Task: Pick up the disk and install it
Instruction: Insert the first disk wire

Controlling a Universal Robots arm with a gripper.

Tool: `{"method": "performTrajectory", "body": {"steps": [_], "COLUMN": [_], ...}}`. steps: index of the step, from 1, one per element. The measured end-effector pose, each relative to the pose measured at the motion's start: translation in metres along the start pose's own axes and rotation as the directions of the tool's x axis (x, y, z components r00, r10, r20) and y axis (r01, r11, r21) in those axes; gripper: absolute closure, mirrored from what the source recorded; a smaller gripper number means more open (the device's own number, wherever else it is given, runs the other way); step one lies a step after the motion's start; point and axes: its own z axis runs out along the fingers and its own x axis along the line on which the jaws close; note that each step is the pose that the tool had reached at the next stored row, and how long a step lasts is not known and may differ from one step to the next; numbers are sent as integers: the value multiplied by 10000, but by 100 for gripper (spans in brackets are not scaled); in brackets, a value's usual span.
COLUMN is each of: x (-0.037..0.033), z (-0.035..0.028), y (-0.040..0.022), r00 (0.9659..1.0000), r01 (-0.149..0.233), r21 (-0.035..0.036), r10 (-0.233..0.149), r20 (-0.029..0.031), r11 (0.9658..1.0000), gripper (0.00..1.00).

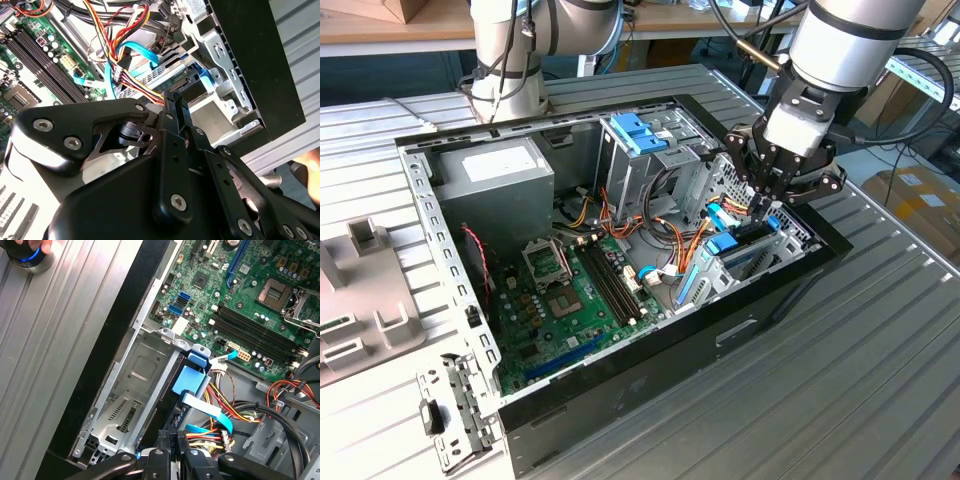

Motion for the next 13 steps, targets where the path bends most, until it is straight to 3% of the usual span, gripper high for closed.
{"method": "performTrajectory", "body": {"steps": [13], "x": [0], "z": [1], "y": [0], "r00": [9997], "r01": [-224], "r21": [-13], "r10": [224], "r20": [-18], "r11": [9997], "gripper": [83]}}
